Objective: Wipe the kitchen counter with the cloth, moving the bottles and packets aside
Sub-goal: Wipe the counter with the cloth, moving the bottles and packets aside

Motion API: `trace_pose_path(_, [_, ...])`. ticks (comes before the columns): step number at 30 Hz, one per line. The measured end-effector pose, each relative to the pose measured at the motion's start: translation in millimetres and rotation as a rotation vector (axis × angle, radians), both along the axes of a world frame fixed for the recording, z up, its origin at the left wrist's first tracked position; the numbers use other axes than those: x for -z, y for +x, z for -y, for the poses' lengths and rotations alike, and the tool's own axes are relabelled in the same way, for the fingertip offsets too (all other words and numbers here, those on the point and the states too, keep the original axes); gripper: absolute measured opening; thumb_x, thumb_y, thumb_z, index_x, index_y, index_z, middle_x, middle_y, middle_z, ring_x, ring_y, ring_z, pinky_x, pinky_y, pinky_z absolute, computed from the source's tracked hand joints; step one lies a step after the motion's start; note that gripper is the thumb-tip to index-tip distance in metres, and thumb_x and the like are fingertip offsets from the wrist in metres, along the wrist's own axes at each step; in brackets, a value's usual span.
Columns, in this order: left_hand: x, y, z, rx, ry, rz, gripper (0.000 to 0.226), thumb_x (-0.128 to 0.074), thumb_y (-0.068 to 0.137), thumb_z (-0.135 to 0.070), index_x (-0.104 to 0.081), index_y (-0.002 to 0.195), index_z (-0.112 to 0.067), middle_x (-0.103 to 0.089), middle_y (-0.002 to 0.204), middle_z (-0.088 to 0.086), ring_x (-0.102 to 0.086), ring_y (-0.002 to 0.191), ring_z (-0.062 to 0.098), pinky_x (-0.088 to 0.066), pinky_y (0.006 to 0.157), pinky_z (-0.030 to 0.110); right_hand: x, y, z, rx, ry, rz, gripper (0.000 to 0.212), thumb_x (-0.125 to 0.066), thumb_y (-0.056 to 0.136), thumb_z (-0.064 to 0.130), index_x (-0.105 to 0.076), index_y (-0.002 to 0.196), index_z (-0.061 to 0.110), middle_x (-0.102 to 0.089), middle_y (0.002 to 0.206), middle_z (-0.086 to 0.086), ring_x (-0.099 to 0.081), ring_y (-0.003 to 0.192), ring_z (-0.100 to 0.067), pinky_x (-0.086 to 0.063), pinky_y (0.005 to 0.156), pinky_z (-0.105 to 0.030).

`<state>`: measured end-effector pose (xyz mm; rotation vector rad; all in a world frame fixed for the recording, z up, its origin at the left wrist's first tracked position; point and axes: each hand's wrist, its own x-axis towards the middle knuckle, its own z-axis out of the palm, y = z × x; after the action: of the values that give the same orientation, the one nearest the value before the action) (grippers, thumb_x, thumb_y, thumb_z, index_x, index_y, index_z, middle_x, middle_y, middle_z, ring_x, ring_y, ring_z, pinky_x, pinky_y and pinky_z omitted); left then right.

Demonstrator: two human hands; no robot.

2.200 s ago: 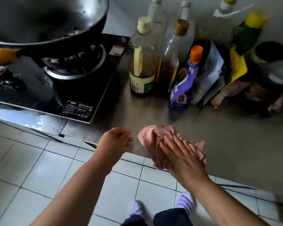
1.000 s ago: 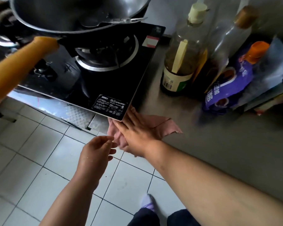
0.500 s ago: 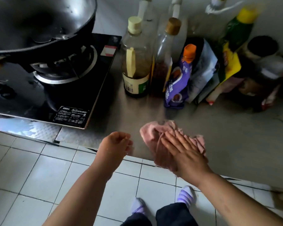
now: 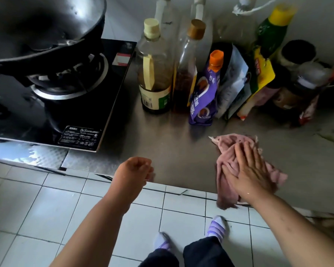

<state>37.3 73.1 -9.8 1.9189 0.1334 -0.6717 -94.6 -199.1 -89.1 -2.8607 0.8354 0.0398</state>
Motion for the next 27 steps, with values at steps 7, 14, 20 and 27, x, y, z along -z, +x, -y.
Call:
trace_pose_path(7, [-1.0, 0.7, -35.9, -0.097, 0.016, -0.019, 0.013, -0.053, 0.092, -0.015, -0.066, 0.092, -0.014, -0.072, 0.080, 0.002, -0.065, 0.073, 0.017, -0.050, 0.068, 0.032, 6.4, 84.6, -95.7, -0.324, -0.042, -0.027, 0.085, -0.024, 0.087, 0.065, -0.021, 0.150, 0.008, -0.024, 0.155, -0.020, -0.023, 0.142, -0.042, -0.016, 0.115, -0.050])
trace_pose_path(14, [-5.8, 0.7, -62.7, -0.223, -0.018, 0.003, 0.015, -0.052, 0.092, -0.010, -0.065, 0.088, -0.016, -0.071, 0.078, 0.004, -0.063, 0.070, 0.016, -0.049, 0.067, 0.030, -4.5, 141.6, -194.4, -0.656, 0.034, -0.017, 0.094, -0.025, 0.076, 0.072, -0.018, 0.152, 0.017, -0.021, 0.158, -0.012, -0.013, 0.146, -0.035, -0.010, 0.119, -0.047])
trace_pose_path(20, [-14.5, -4.6, -36.2, -0.223, -0.047, 0.032, 0.018, -0.051, 0.092, -0.007, -0.066, 0.086, -0.014, -0.069, 0.074, 0.005, -0.062, 0.067, 0.020, -0.049, 0.063, 0.029, 1.7, 97.9, -177.3, -0.825, 0.172, 0.051, 0.055, -0.038, 0.096, 0.027, -0.022, 0.148, 0.027, -0.014, 0.161, 0.003, -0.008, 0.148, -0.026, -0.007, 0.119, -0.044])
trace_pose_path(27, [-21.2, -33.2, 48.6, -0.044, -0.029, 0.040, 0.017, -0.056, 0.087, -0.009, -0.067, 0.076, -0.017, -0.071, 0.066, -0.001, -0.066, 0.065, 0.019, -0.053, 0.066, 0.034, 7.7, 17.5, -75.7, -0.717, 0.101, 0.090, 0.054, -0.043, 0.092, 0.022, -0.030, 0.144, 0.030, -0.031, 0.155, 0.003, -0.028, 0.143, -0.028, -0.030, 0.112, -0.046])
